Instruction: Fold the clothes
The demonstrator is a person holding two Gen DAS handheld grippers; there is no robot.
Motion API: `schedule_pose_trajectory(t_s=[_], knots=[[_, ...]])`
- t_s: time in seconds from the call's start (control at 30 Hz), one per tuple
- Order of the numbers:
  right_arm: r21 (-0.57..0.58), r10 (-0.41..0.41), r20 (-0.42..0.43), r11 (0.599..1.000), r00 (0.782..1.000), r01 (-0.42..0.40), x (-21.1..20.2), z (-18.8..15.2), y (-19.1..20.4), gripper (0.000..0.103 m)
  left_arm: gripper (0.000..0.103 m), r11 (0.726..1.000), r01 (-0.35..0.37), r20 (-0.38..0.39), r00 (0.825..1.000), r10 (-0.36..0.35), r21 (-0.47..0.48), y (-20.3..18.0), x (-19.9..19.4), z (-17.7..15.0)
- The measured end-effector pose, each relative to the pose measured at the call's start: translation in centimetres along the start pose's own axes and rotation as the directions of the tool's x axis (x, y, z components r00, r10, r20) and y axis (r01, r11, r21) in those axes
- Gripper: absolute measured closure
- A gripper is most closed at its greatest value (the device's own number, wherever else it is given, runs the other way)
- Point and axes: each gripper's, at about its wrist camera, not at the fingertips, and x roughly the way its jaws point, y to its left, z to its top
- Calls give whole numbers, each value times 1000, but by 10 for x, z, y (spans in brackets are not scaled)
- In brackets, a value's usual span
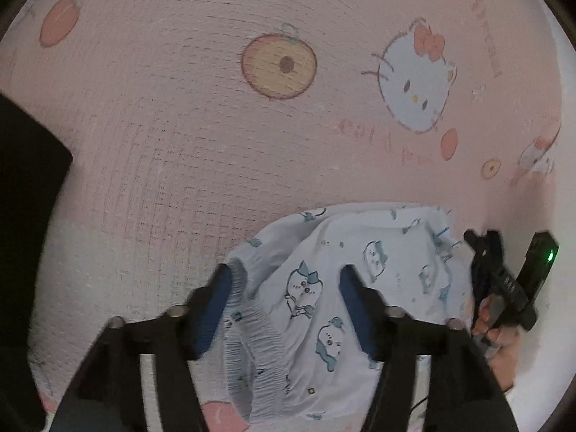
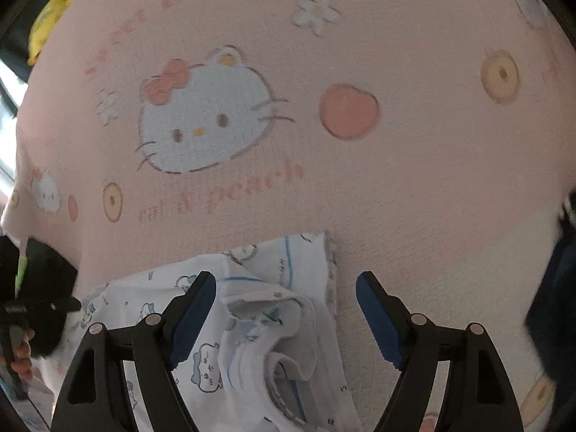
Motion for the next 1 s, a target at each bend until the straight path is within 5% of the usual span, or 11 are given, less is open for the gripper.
schedule_pose_trajectory(t_s=[0.13, 0.23, 0.4, 0.53, 0.7, 0.77, 0.8, 0.87, 0.93, 1.0], knots=[[-107, 29, -20, 994, 999, -31, -2, -8, 18, 24, 42, 999, 27, 23, 999, -26, -32, 5, -1, -2], [-74, 66, -46, 995, 997, -69, -3, -14, 16, 39, 42, 999, 32, 23, 999, -32, -31, 4, 2, -3], [-70, 80, -80, 994, 994, -86, 5, -19, 18, 53, 42, 993, -91, 56, 995, 86, 80, -18, 14, -5], [-92, 30, -107, 995, 994, -40, 4, -20, 22, 53, 42, 967, -184, 88, 981, 171, 178, -31, 17, -12], [-59, 128, -82, 989, 988, -133, 1, -19, 23, 64, 42, 963, -197, 83, 979, 185, 183, -30, 28, -14], [-101, 77, -86, 991, 993, -86, 7, -20, 26, 71, 43, 966, -192, 82, 980, 181, 175, -28, 29, -14], [-120, 48, -90, 991, 995, -58, 11, -21, 26, 83, 43, 965, -195, 87, 979, 183, 176, -28, 29, -14], [-142, 6, -101, 990, 995, -20, 22, -21, 25, 97, 57, 959, -214, 97, 975, 199, 186, -29, 29, -13], [-151, -32, -85, 988, 996, 19, 30, -18, 25, 97, 68, 953, -229, 103, 972, 212, 200, -29, 29, -12], [-143, -82, -51, 987, 995, 74, 33, -13, 21, 99, 70, 949, -232, 104, 971, 214, 212, -29, 28, -10]])
